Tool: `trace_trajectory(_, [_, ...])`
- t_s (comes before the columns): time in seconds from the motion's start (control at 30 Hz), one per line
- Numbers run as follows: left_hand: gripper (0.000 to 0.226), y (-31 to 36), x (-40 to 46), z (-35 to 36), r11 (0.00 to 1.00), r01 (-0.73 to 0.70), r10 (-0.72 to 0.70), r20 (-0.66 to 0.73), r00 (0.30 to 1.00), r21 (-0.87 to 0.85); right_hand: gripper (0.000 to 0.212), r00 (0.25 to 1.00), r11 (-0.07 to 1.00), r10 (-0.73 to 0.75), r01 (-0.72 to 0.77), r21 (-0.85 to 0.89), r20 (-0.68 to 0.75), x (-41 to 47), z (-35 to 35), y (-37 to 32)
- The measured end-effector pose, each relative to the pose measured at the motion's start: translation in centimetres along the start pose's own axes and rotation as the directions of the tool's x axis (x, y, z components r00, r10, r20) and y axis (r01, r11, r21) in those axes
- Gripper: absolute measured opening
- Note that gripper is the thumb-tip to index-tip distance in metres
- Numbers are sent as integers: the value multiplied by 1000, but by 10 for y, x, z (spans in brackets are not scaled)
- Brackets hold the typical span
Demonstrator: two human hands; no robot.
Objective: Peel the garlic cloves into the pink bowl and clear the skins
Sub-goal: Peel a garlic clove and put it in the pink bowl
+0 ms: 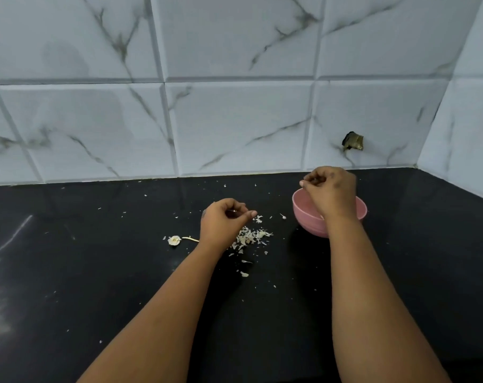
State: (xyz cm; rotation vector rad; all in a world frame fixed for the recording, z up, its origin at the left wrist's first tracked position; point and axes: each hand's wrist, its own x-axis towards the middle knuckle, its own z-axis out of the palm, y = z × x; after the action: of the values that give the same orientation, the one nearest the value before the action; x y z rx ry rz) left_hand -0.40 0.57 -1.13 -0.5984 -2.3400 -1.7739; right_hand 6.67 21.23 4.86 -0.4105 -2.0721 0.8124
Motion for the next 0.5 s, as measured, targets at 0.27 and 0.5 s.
trace_trajectory(0.27, [9,-2,10,-22,991,72,-57,-129,990,115,28,939,892,283,-182,-414,196,3,2,10])
trace_trajectory(0.5, [27,-11,16,-48,988,137,-152,-375,915,-64,17,921,926,-364,373,-51,139,-26,38,-35])
